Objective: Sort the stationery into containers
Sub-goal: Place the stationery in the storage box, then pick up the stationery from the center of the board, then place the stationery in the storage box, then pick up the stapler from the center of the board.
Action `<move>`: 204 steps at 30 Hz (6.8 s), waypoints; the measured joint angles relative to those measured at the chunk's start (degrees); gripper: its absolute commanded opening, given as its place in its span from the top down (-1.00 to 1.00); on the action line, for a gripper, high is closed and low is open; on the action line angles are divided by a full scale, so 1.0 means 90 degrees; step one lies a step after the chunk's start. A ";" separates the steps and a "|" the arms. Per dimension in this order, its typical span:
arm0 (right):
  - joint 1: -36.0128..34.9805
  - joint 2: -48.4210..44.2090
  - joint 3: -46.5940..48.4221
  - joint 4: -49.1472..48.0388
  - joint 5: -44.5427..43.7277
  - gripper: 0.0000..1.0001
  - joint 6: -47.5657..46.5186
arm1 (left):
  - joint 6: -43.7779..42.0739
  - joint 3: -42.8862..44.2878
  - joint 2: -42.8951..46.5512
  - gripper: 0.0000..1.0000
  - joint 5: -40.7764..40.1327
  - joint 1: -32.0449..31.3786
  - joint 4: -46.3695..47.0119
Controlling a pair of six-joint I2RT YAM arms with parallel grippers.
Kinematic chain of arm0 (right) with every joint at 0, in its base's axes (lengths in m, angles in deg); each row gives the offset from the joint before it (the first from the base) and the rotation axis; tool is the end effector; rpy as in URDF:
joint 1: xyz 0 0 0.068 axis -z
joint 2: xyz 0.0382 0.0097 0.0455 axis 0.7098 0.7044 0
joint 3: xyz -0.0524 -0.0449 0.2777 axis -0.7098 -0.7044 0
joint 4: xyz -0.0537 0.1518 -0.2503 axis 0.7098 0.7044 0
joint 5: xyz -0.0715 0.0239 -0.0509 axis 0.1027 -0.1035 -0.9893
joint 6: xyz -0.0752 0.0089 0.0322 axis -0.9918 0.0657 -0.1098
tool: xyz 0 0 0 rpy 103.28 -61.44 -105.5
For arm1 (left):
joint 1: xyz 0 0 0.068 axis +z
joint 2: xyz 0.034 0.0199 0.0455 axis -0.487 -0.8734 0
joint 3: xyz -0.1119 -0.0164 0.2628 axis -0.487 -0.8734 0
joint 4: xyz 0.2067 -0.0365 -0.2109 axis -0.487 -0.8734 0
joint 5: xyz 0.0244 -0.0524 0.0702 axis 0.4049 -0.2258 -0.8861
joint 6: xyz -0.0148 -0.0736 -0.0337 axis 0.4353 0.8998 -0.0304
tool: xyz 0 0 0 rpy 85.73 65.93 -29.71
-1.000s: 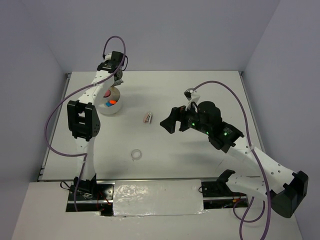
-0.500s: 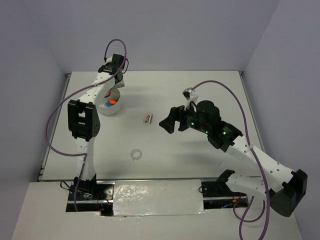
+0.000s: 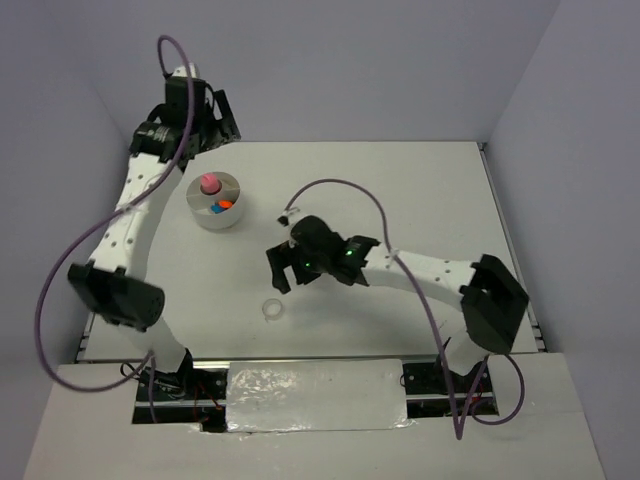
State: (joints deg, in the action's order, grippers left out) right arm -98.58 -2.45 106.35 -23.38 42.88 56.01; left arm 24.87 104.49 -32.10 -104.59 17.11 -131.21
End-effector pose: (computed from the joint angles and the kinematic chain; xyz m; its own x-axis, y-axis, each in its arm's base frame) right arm 0.2366 0.3219 0.2411 -0.6632 -0.2492 -0.7057 -0.6082 0.7289 0.3143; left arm 0.4606 -0.0751 0.4354 -0.4145 -0.3737 -0.8298 -0.2988 0.9171 -0.2638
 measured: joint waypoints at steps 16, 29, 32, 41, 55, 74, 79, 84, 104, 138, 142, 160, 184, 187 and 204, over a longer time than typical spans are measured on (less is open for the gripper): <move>-0.1044 0.2385 0.1175 0.0724 -0.0833 -0.04 0.0423 | 0.0056 -0.4269 0.3932 -0.99 0.0937 0.0197 -0.0663; -0.1086 0.2720 0.1020 0.0634 -0.0767 0.57 0.0546 | 0.0041 -0.4566 0.4447 -0.99 0.1202 0.0197 -0.0850; -0.1098 0.2730 0.1027 0.0619 -0.0772 0.72 0.0593 | 0.0039 -0.4668 0.4444 -0.99 0.1426 0.0197 -0.0845; -0.0882 0.2137 0.1020 0.0716 -0.0765 1.00 0.1426 | 0.0189 -0.5353 0.4374 -0.99 0.3288 0.0199 -0.0576; -0.0379 0.0731 0.1154 0.0396 -0.1103 1.00 0.2091 | 0.0935 -0.6380 0.3934 -0.69 0.6013 0.0197 0.0687; -0.0117 0.0731 0.1163 -0.0005 -0.0758 0.53 0.2052 | 0.0984 -0.6290 0.3317 1.00 0.6329 0.0197 0.0979; 0.0102 0.0622 0.1071 -0.0136 -0.0712 -0.99 0.1923 | 0.0576 -0.5542 0.2912 1.00 0.5678 0.0219 0.0527; 0.0787 -0.0151 0.0471 -0.0515 -0.0231 -1.00 0.2006 | 0.0160 -0.4568 0.2608 1.00 0.3810 0.0260 0.0340; 0.2271 -0.3087 -0.1277 0.0899 0.0704 -1.00 0.0505 | -0.2890 -0.3002 0.0296 1.00 0.2567 0.2487 0.1948; 0.2280 -0.3332 -0.1311 0.1168 0.1156 -1.00 0.0469 | -0.3881 -0.3344 -0.0500 -0.99 0.3806 0.2518 0.2589; 0.2280 -0.3240 -0.1309 0.1117 0.1234 -0.99 0.0517 | -0.3738 -0.3344 -0.0474 -0.99 0.3784 0.2572 0.2611; 0.2079 -0.0141 0.0274 0.1112 -0.0107 -1.00 0.0920 | -0.1107 -0.2905 0.1333 -0.99 0.2467 0.2786 0.1627; 0.0775 0.5408 0.5391 0.2684 -0.2674 -0.33 0.1921 | 0.0668 -0.5940 0.4753 -0.99 0.3560 0.2069 0.1059; 0.0775 0.5258 0.5083 0.2535 -0.2827 0.02 0.2076 | 0.0595 -0.5666 0.4702 -0.99 0.3259 0.1868 0.0971; 0.0760 0.0945 0.0469 -0.0901 0.0593 0.70 -0.0510 | 0.0869 -0.5207 0.3536 -0.99 0.5333 0.1146 0.0896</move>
State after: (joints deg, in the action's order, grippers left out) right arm -91.74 6.06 110.57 -31.49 48.22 51.42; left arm 32.69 57.63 -0.28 -56.60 27.43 -123.14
